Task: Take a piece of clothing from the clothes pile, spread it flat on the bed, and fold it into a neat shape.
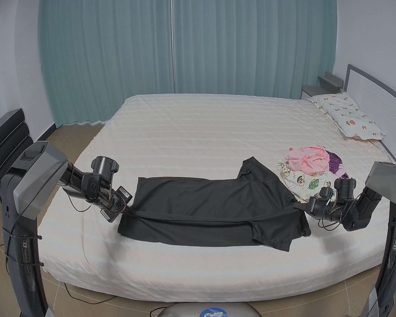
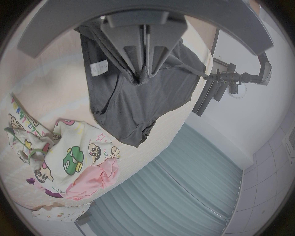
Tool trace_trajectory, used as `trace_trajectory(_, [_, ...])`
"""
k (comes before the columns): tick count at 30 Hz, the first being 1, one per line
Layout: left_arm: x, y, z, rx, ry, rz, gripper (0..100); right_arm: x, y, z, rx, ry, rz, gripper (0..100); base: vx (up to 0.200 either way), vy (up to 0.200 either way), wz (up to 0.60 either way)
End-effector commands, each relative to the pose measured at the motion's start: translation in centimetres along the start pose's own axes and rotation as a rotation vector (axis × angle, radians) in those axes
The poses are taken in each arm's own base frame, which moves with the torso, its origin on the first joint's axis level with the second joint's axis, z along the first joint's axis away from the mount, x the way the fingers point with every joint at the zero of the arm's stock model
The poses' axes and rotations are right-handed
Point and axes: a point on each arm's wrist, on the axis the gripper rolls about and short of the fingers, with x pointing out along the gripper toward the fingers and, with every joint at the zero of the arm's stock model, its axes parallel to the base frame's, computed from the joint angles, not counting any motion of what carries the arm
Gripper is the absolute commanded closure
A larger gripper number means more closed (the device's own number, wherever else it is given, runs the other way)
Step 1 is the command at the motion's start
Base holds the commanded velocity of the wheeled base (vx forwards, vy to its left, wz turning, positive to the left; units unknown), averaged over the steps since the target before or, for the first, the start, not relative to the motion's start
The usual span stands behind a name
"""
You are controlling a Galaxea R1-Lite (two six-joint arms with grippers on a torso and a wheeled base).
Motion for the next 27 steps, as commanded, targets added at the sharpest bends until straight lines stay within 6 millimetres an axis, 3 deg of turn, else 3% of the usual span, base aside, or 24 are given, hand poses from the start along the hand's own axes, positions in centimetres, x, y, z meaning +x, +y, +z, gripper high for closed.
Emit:
trace_trajectory(1, [0.9, -0.1, 0.1, -0.010, 0.001, 0.001, 100, 1.0, 0.2, 0.0, -0.001, 0.007, 0.001, 100, 0.000, 0.000, 0.00])
trace_trajectory(9, [1.7, -0.2, 0.3, -0.017, -0.002, -0.001, 100, 3.3, 0.4, -0.4, -0.022, 0.000, -0.024, 100, 0.000, 0.000, 0.00])
trace_trajectory(22, [2.0, -0.2, 0.4, -0.017, -0.006, -0.001, 100, 3.8, -0.2, -0.2, 0.000, -0.025, -0.049, 100, 0.000, 0.000, 0.00])
trace_trajectory(23, [2.0, -0.3, 0.4, -0.020, -0.008, 0.001, 100, 3.9, -0.4, -0.1, 0.008, -0.029, -0.052, 0, 0.000, 0.000, 0.00])
trace_trajectory(24, [2.0, -0.2, 0.4, -0.020, -0.007, 0.004, 100, 4.0, -0.5, -0.2, 0.012, -0.030, -0.058, 0, 0.000, 0.000, 0.00])
trace_trajectory(25, [2.1, -0.2, 0.3, -0.021, -0.002, 0.008, 0, 4.2, -0.6, -0.3, 0.020, -0.032, -0.066, 0, 0.000, 0.000, 0.00])
trace_trajectory(27, [2.0, -0.3, 0.3, -0.020, 0.001, 0.016, 0, 4.3, -0.8, -0.5, 0.033, -0.030, -0.076, 0, 0.000, 0.000, 0.00])
